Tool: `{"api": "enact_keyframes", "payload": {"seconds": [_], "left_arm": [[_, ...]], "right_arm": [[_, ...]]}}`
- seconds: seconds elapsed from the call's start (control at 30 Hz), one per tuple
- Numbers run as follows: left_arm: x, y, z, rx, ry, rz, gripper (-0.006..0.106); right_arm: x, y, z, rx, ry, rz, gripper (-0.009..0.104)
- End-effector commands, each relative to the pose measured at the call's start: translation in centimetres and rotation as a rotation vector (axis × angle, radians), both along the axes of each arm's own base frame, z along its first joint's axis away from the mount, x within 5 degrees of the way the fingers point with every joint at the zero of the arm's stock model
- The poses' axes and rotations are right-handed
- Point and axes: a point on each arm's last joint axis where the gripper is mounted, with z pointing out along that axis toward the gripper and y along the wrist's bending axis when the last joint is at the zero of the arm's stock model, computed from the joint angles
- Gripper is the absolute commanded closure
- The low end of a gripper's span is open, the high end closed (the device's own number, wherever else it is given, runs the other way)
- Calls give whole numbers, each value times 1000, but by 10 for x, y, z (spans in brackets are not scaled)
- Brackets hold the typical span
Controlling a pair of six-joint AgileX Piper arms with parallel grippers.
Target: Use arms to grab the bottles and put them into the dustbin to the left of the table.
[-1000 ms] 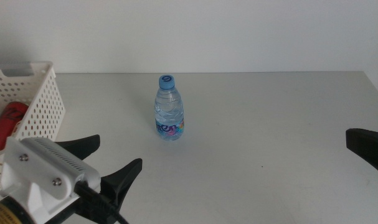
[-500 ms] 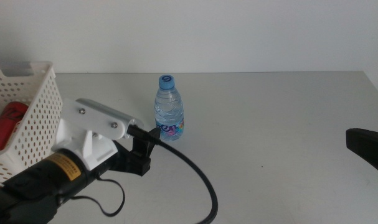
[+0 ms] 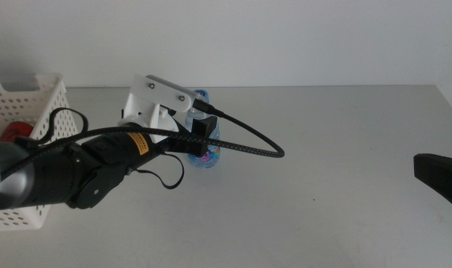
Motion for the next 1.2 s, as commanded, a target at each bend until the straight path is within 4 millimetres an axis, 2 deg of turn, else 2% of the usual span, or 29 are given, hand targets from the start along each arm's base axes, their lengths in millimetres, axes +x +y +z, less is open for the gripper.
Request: {"api": "enact_keyframes", "payload": {"seconds": [0.0, 0.2, 0.4, 0.5, 0.6, 0.77, 0.83, 0.93, 1.07, 1.17], "left_arm": [[16, -6, 22, -90, -119, -18, 7], [48, -16, 0, -81, -89, -9, 7], [68, -25, -27, -91, -63, -11, 8], [72, -26, -35, -128, -69, -1, 19], [71, -27, -37, -121, -68, -12, 39], [67, -26, -20, -74, -77, -36, 70], [63, -23, -5, -49, -62, -18, 81], [57, -18, 16, -27, -52, 4, 88], [50, -11, 54, -31, -28, 53, 90], [52, 9, 80, 28, 65, 157, 90]], "right_arm": [[1, 0, 15, 29, -94, 6, 30], [1, 0, 15, 29, -94, 6, 30], [1, 0, 15, 29, -94, 6, 30], [1, 0, 15, 29, -94, 6, 30], [1, 0, 15, 29, -94, 6, 30], [1, 0, 15, 29, -94, 6, 30], [1, 0, 15, 29, -94, 6, 30], [1, 0, 15, 29, -94, 6, 30], [1, 0, 15, 29, -94, 6, 30], [1, 0, 15, 29, -94, 6, 30]]}}
